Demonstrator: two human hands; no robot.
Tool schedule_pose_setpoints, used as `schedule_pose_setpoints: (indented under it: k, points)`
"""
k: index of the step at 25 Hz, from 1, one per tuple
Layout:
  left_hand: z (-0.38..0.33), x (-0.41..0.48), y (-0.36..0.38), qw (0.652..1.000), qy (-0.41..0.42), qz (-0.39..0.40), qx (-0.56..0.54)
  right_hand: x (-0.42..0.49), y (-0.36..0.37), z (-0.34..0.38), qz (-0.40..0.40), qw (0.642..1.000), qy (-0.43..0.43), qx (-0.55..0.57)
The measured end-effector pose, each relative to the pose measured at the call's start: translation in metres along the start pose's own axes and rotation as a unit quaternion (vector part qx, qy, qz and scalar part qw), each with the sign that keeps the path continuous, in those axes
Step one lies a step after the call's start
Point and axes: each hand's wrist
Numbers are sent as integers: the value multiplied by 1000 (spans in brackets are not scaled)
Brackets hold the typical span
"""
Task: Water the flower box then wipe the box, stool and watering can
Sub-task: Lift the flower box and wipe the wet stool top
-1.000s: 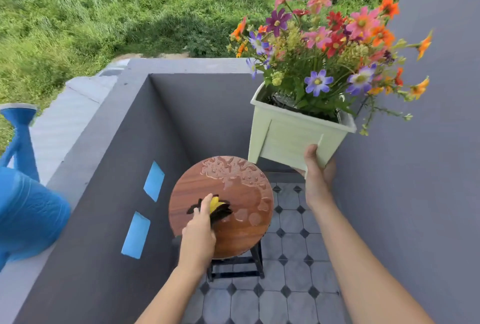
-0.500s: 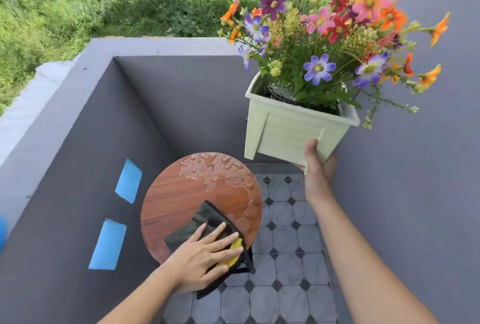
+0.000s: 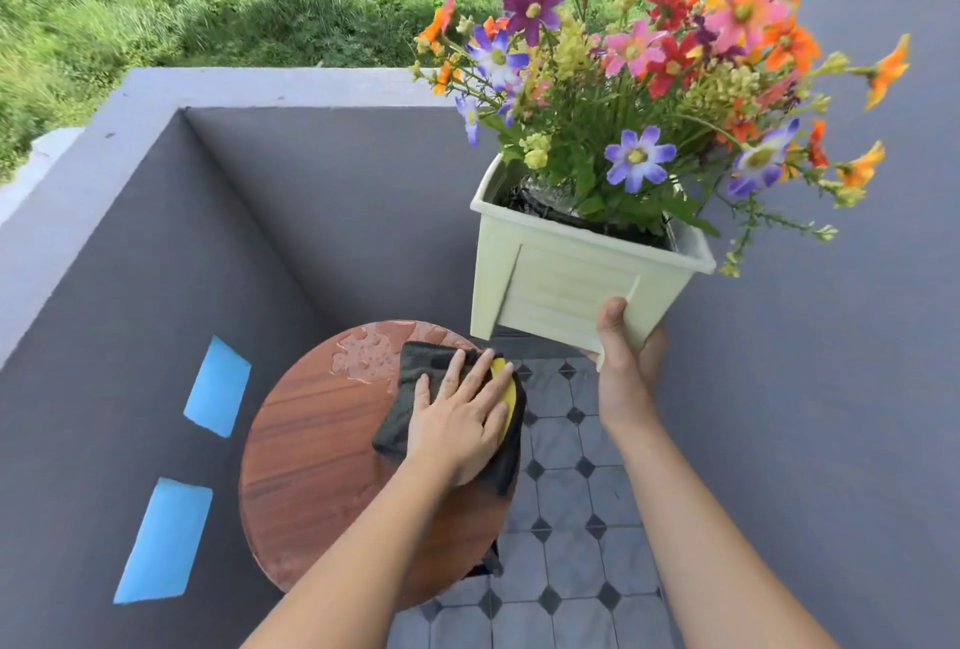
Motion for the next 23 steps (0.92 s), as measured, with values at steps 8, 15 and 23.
schedule_pose_setpoints:
  k: [8,15,23]
  points:
    - [42,39,-20,979,-173,-89,-59,12,-8,-2,9,999,-43,-23]
    - [82,10,-32,956,-262,-114,-63,6,-4,5,9,998,-64,-15]
    - [105,-56,-29,920,-380,-93,-34,0,3,10,17,999,-49,-8]
Point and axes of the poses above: each hand's wrist, its own x-axis towards the middle knuckle, its own y-axis out of the palm, z = x × y, and after that the axes turned 14 degrees about y, right-handed
